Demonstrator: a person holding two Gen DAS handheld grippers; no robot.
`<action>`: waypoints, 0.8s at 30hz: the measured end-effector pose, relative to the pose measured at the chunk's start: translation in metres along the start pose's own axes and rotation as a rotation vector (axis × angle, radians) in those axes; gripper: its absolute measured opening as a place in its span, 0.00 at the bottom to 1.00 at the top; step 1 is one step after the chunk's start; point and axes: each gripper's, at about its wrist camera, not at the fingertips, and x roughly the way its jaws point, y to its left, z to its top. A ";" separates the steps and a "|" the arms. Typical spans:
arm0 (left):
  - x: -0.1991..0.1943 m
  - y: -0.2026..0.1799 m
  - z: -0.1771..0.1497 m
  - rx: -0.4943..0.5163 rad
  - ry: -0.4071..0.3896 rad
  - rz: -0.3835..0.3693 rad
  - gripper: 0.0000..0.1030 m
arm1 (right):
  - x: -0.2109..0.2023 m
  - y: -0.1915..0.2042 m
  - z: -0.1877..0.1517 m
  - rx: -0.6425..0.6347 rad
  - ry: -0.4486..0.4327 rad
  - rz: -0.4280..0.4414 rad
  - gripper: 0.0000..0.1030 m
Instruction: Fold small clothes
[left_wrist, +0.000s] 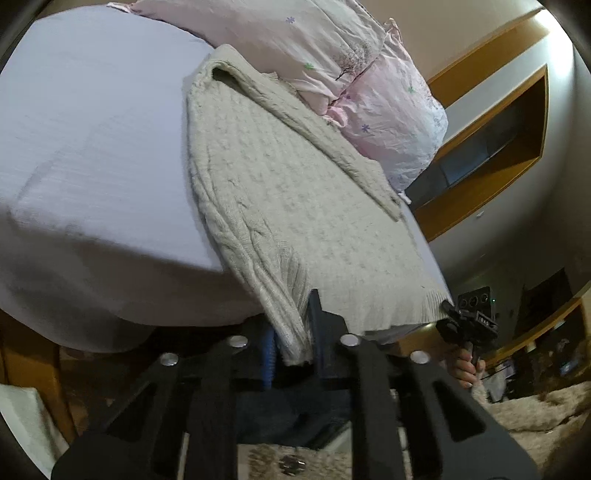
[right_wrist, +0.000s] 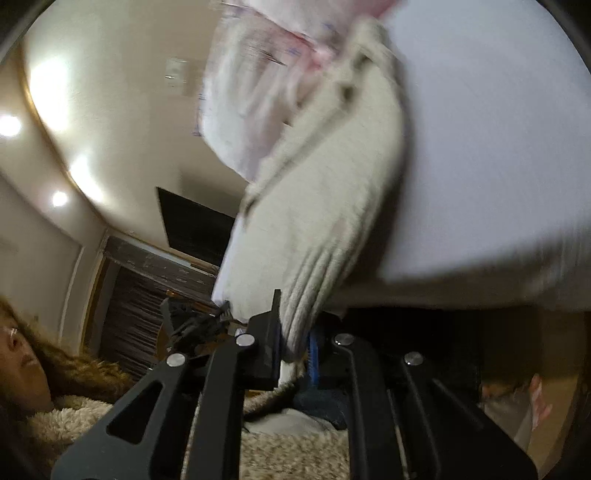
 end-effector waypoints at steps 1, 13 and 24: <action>-0.005 -0.006 0.002 0.014 -0.006 -0.003 0.11 | -0.004 0.011 0.010 -0.040 -0.020 0.000 0.10; 0.069 -0.050 0.256 0.126 -0.318 0.344 0.08 | 0.093 0.048 0.241 -0.157 -0.325 -0.358 0.10; 0.153 0.002 0.304 -0.024 -0.137 0.377 0.14 | 0.136 -0.036 0.284 0.040 -0.347 -0.606 0.68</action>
